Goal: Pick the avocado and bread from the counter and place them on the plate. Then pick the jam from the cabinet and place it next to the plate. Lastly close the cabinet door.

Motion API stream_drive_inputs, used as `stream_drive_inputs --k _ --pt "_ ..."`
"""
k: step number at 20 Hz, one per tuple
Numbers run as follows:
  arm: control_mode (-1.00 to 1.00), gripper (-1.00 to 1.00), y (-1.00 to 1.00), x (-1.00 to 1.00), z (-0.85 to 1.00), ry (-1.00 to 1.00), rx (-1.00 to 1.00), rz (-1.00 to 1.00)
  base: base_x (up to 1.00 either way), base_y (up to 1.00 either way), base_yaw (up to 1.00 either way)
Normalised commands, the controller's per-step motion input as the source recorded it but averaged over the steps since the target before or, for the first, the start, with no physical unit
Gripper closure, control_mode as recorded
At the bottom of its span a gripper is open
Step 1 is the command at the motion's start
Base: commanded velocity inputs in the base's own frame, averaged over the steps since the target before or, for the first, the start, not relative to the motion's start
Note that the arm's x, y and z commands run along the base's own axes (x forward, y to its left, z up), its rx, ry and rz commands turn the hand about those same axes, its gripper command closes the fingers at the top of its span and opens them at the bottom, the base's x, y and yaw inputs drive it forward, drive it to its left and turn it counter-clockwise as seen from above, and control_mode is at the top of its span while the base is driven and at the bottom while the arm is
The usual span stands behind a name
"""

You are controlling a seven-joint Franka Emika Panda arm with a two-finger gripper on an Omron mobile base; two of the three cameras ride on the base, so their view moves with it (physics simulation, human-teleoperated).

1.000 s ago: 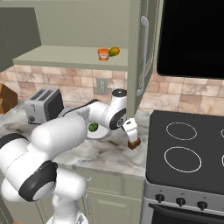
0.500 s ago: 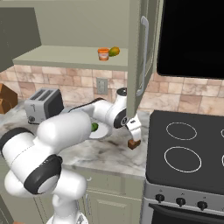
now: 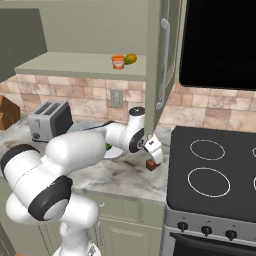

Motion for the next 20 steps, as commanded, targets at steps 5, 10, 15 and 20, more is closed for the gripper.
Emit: stream_drive_inputs --k 5,10,15,20 --pt "-1.00 -1.00 0.00 0.00 -0.25 -0.03 -0.04 0.12 0.00 0.00 0.00" --pt "-1.00 -1.00 0.00 0.20 -0.08 0.00 0.00 0.11 0.00 0.00 0.00" --pt "-1.00 -1.00 0.00 0.37 -0.06 0.00 0.00 0.07 0.00 0.00 0.00" --pt "-1.00 -1.00 -0.05 0.28 -0.25 0.00 0.00 0.06 0.00 0.00 0.00"
